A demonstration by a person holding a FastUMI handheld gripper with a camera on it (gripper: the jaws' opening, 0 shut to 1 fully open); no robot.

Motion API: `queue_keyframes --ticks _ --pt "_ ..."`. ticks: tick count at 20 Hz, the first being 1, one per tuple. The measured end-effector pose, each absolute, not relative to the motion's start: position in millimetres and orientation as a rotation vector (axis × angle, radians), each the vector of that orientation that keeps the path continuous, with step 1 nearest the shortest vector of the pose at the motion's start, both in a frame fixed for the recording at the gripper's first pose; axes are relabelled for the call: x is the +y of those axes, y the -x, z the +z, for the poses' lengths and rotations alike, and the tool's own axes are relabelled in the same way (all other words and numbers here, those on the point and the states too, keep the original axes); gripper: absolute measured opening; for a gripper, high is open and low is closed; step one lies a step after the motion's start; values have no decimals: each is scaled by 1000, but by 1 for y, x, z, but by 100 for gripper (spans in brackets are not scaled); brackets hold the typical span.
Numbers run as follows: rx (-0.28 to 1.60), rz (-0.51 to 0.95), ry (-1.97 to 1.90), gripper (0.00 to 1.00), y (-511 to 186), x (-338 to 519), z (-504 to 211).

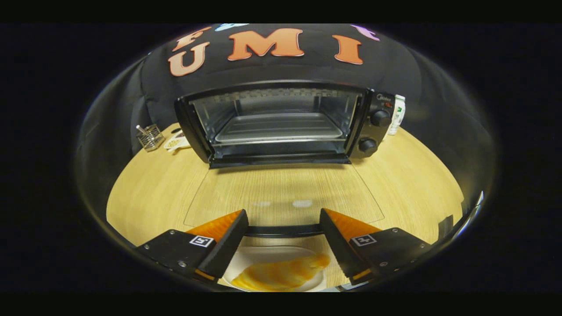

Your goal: Open the toaster oven, put the food inside, and close the toaster oven door.

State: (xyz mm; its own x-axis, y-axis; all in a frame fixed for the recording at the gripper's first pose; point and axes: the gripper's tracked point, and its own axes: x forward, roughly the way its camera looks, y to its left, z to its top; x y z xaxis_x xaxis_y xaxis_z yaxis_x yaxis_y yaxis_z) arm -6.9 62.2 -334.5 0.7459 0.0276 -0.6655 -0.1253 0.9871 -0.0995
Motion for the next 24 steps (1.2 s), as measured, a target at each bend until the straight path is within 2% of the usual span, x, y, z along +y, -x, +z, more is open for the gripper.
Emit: queue_keyframes --ticks 10,15,24 --pt "681 62 40 99 21 63 -302" --pt "669 -4 32 98 66 57 -290" --pt "752 -137 -23 98 140 63 -327"
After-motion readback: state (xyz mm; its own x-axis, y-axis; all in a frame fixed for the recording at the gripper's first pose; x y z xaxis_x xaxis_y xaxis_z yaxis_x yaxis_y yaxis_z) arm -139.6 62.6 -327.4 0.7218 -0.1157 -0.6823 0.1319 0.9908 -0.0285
